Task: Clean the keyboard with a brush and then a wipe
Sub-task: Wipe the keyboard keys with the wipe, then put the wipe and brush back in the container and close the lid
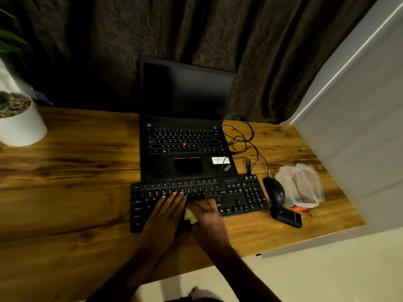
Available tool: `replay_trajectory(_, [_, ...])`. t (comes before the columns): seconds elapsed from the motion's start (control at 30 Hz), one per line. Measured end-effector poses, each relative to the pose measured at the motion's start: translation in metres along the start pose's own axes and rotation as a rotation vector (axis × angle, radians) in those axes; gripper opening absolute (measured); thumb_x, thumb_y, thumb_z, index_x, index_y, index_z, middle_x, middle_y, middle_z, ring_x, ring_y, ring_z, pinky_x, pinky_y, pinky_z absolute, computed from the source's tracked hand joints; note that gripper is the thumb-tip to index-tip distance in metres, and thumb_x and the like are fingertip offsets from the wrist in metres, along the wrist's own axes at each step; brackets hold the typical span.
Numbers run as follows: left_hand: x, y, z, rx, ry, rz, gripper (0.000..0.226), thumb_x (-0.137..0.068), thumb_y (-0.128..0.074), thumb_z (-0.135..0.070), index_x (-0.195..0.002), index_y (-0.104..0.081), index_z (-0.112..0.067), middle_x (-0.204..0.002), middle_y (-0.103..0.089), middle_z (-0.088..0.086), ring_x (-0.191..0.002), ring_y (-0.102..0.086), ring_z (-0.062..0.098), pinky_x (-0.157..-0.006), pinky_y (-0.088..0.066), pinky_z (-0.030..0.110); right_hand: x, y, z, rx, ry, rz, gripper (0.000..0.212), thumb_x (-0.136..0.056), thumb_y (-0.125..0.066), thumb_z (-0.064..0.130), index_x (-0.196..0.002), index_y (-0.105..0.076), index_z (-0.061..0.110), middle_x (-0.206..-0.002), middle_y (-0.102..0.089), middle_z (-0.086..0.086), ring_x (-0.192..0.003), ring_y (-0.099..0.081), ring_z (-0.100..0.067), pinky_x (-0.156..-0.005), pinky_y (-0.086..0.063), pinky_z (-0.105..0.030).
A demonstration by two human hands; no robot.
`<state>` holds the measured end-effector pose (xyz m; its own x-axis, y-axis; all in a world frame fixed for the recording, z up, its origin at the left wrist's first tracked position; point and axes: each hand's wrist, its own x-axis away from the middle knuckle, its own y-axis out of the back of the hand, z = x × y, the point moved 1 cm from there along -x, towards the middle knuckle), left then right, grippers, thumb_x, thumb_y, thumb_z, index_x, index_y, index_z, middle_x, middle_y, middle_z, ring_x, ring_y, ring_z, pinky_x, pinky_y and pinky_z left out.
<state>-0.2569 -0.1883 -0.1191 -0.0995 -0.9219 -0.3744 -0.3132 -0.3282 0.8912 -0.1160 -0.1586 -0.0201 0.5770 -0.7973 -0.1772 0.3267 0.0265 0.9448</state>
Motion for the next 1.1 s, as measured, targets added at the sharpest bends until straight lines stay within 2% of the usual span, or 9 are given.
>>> replay_trajectory(0.07, [-0.002, 0.002, 0.0, 0.051, 0.013, -0.017, 0.069, -0.097, -0.036, -0.055, -0.149, -0.031, -0.01, -0.158, -0.034, 0.008, -0.138, -0.038, 0.024, -0.12, -0.014, 0.039, 0.001, 0.002, -0.009, -0.104, -0.034, 0.112, 0.059, -0.077, -0.028, 0.025, -0.123, -0.064, 0.018, -0.125, -0.063, -0.002, -0.12, -0.047, -0.022, -0.1, -0.045, -0.035])
replay_trajectory(0.17, [-0.005, 0.007, 0.001, 0.116, 0.02, 0.003, 0.07, -0.101, -0.02, -0.063, -0.143, -0.039, -0.01, -0.143, -0.054, 0.01, -0.134, -0.041, 0.022, -0.118, -0.016, 0.039, -0.002, -0.003, -0.024, -0.301, -0.04, 0.135, 0.044, -0.085, -0.036, 0.022, -0.119, -0.065, 0.023, -0.119, -0.067, 0.002, -0.115, -0.056, -0.016, -0.097, -0.048, -0.038])
replay_trajectory(0.33, [-0.001, 0.01, -0.002, 0.309, 0.103, -0.055, 0.061, -0.096, -0.04, -0.062, -0.135, -0.056, -0.018, -0.136, -0.06, 0.001, -0.13, -0.049, 0.018, -0.118, -0.021, 0.032, -0.007, -0.002, -0.039, -0.488, -0.039, 0.191, 0.023, -0.098, -0.052, 0.035, -0.114, -0.067, 0.026, -0.111, -0.07, 0.009, -0.103, -0.064, -0.005, -0.091, -0.053, -0.032])
replay_trajectory(0.43, [-0.01, 0.02, -0.017, 0.447, 0.248, -0.092, 0.062, -0.092, -0.038, -0.071, -0.123, -0.065, -0.024, -0.12, -0.065, -0.006, -0.113, -0.056, 0.011, -0.098, -0.042, 0.026, -0.009, 0.006, -0.052, -0.615, -0.073, 0.185, 0.02, -0.097, -0.059, 0.036, -0.112, -0.068, 0.025, -0.103, -0.071, 0.011, -0.095, -0.067, -0.003, -0.084, -0.055, -0.03])
replay_trajectory(0.57, [-0.043, 0.036, -0.049, 0.645, 0.421, -0.127, 0.03, -0.08, -0.054, -0.067, -0.094, -0.064, -0.042, -0.093, -0.066, -0.03, -0.091, -0.061, -0.007, -0.077, -0.041, 0.008, -0.011, 0.025, -0.079, -0.688, -0.05, 0.12, 0.021, -0.097, -0.057, 0.037, -0.111, -0.066, 0.025, -0.098, -0.07, 0.01, -0.089, -0.067, -0.003, -0.076, -0.056, -0.028])
replay_trajectory(0.63, [-0.061, 0.035, -0.063, 0.73, 0.495, -0.187, 0.019, -0.083, -0.059, -0.054, -0.089, -0.065, -0.037, -0.091, -0.067, -0.026, -0.087, -0.064, -0.004, -0.07, -0.044, 0.009, -0.016, 0.035, -0.097, -0.729, -0.071, 0.119, 0.022, -0.097, -0.056, 0.04, -0.113, -0.063, 0.026, -0.098, -0.07, 0.009, -0.09, -0.067, -0.006, -0.074, -0.057, -0.03])
replay_trajectory(0.77, [-0.098, 0.017, -0.091, 0.887, 0.56, -0.262, 0.036, -0.085, -0.054, -0.057, -0.096, -0.065, -0.025, -0.088, -0.07, -0.008, -0.083, -0.067, 0.008, -0.068, -0.053, 0.026, -0.017, 0.061, -0.134, -0.908, -0.077, 0.231, 0.038, -0.092, -0.067, 0.038, -0.126, -0.055, 0.027, -0.107, -0.069, 0.008, -0.098, -0.068, -0.009, -0.078, -0.057, -0.027])
replay_trajectory(0.9, [-0.134, 0.001, -0.123, 0.907, 0.612, -0.297, 0.032, -0.09, -0.051, -0.051, -0.1, -0.062, -0.023, -0.088, -0.07, -0.004, -0.08, -0.068, 0.007, -0.064, -0.056, 0.028, -0.01, 0.074, -0.167, -0.92, -0.091, 0.246, 0.058, -0.083, -0.077, 0.04, -0.134, -0.049, 0.032, -0.115, -0.068, 0.01, -0.104, -0.066, -0.007, -0.087, -0.056, -0.031])
replay_trajectory(1.1, [-0.171, -0.015, -0.165, 0.889, 0.61, -0.3, 0.017, -0.101, -0.051, -0.04, -0.096, -0.06, -0.026, -0.083, -0.07, -0.004, -0.073, -0.068, 0.005, -0.061, -0.056, 0.031, -0.005, 0.092, -0.209, -1.047, -0.225, 0.07, 0.034, -0.087, -0.075, 0.028, -0.12, -0.067, 0.026, -0.107, -0.073, 0.008, -0.099, -0.068, -0.009, -0.082, -0.052, -0.021])
